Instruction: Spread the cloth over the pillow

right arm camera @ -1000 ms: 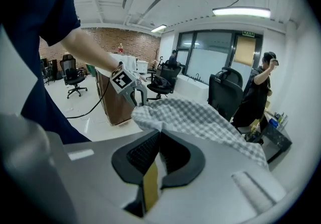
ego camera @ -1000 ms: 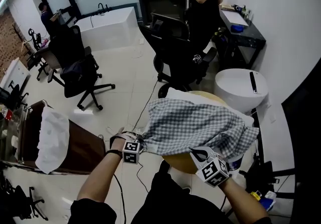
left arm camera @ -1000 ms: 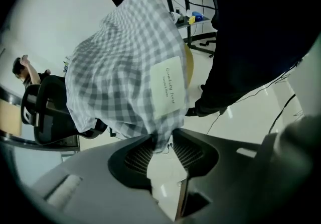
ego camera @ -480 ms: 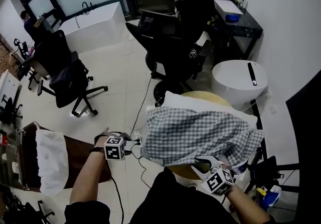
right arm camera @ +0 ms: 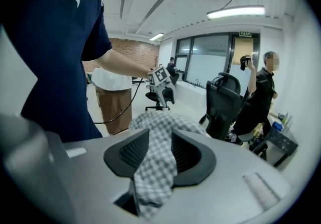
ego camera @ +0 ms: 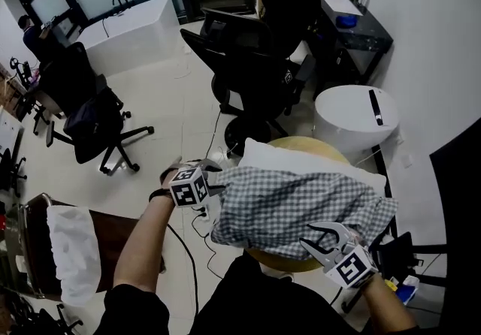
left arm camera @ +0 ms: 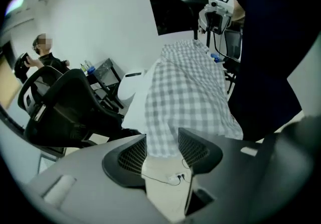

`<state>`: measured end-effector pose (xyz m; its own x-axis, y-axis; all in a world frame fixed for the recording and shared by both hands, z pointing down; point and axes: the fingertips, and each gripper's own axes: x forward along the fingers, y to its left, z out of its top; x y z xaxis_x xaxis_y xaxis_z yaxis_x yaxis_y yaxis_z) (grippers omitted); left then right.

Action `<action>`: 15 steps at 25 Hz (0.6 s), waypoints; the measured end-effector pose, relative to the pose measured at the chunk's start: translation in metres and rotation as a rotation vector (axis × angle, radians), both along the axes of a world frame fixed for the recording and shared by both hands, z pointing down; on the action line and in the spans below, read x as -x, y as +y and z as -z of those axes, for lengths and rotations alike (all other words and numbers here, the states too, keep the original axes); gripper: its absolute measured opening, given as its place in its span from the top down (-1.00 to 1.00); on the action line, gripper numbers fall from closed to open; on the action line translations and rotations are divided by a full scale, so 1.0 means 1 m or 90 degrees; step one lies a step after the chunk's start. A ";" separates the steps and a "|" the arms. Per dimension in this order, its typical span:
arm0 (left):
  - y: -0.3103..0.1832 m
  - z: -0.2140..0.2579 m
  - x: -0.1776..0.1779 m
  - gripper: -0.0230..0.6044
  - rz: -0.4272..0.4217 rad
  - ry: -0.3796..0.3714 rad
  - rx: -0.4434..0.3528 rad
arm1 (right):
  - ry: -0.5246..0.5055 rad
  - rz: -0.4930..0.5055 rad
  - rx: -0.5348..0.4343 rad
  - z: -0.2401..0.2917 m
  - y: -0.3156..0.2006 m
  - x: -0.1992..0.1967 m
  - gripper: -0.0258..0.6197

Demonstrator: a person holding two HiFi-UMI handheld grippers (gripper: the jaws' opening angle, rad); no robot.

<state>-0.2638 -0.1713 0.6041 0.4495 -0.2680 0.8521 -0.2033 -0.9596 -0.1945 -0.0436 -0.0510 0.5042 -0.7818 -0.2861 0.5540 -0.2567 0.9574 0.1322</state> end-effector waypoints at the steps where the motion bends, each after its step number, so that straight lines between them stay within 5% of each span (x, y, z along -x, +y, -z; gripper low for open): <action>1: -0.011 -0.001 -0.005 0.32 0.002 0.015 0.016 | -0.004 -0.014 -0.005 0.005 -0.015 -0.003 0.45; 6: -0.040 -0.029 -0.013 0.32 -0.008 0.030 0.132 | 0.001 -0.063 0.005 0.013 -0.083 -0.017 0.44; 15: -0.024 -0.065 -0.028 0.32 -0.078 0.048 0.290 | 0.119 -0.029 0.074 -0.038 -0.149 -0.043 0.32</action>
<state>-0.2360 -0.1955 0.6694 0.5194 0.1839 0.8345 -0.0807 -0.9617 0.2621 -0.0002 -0.2002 0.5417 -0.6502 -0.2444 0.7194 -0.2817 0.9569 0.0704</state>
